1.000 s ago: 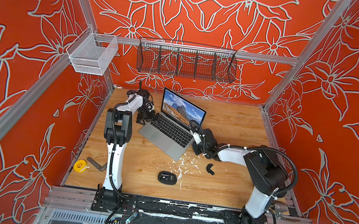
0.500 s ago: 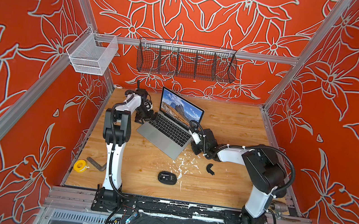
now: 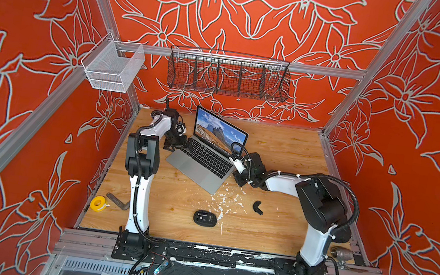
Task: Insert the wireless mouse receiver into the laptop
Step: Insert the USB plug into the USB port.
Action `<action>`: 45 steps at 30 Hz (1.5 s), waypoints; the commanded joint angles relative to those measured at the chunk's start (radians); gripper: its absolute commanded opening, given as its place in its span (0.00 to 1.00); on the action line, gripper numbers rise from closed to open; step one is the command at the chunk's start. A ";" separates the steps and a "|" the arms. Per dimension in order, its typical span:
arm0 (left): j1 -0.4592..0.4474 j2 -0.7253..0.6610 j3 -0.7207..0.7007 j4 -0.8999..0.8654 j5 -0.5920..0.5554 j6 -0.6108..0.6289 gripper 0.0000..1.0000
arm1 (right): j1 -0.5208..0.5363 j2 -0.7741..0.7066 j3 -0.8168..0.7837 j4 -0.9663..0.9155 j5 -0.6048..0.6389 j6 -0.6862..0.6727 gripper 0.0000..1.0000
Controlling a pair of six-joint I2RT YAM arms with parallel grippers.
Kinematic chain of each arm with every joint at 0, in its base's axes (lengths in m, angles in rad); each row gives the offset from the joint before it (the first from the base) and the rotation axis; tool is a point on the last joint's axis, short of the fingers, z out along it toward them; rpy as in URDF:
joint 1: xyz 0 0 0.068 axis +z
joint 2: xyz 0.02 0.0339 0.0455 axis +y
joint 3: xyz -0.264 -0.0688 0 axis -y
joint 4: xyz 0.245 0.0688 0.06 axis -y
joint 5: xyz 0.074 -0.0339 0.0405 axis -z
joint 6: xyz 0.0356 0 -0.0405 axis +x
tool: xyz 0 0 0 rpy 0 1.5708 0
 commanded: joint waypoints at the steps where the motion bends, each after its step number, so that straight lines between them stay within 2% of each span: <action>1: -0.023 0.049 0.009 -0.084 0.145 0.033 1.00 | 0.024 0.076 0.017 -0.124 -0.111 -0.069 0.00; 4: -0.023 0.052 0.005 -0.083 0.150 0.038 1.00 | 0.024 0.076 0.030 -0.126 -0.093 -0.051 0.00; 9: -0.019 0.055 0.006 -0.082 0.150 0.038 0.99 | 0.021 0.088 0.089 -0.168 0.007 -0.021 0.00; 16: -0.017 0.042 -0.005 -0.062 0.137 0.022 1.00 | 0.020 0.089 0.098 -0.169 0.029 -0.005 0.02; 19: -0.010 -0.008 -0.045 -0.007 0.101 -0.022 0.98 | 0.021 0.017 0.040 -0.133 0.029 0.047 0.23; 20: -0.006 -0.034 -0.064 0.019 0.081 -0.041 0.98 | 0.019 -0.016 0.023 -0.130 0.031 0.078 0.32; 21: 0.000 -0.063 -0.088 0.046 0.067 -0.057 0.98 | 0.020 -0.046 0.008 -0.127 0.039 0.127 0.46; 23: 0.013 -0.116 -0.124 0.088 0.049 -0.086 0.97 | 0.021 -0.104 -0.021 -0.121 0.019 0.207 0.50; 28: 0.040 -0.230 -0.222 0.156 0.012 -0.152 0.97 | 0.020 -0.174 -0.071 -0.119 0.041 0.583 0.63; 32: 0.043 -0.326 -0.371 0.244 -0.032 -0.198 0.97 | 0.024 -0.175 -0.095 -0.071 -0.001 0.792 0.63; 34: 0.046 -0.364 -0.433 0.277 -0.050 -0.214 0.97 | 0.024 -0.164 -0.099 -0.036 -0.003 0.850 0.62; 41: 0.055 -0.383 -0.522 0.311 -0.057 -0.237 0.97 | 0.025 -0.062 -0.044 -0.015 -0.070 0.902 0.57; 45: 0.055 -0.358 -0.531 0.311 -0.044 -0.236 0.97 | 0.027 -0.029 -0.034 0.006 -0.057 0.896 0.56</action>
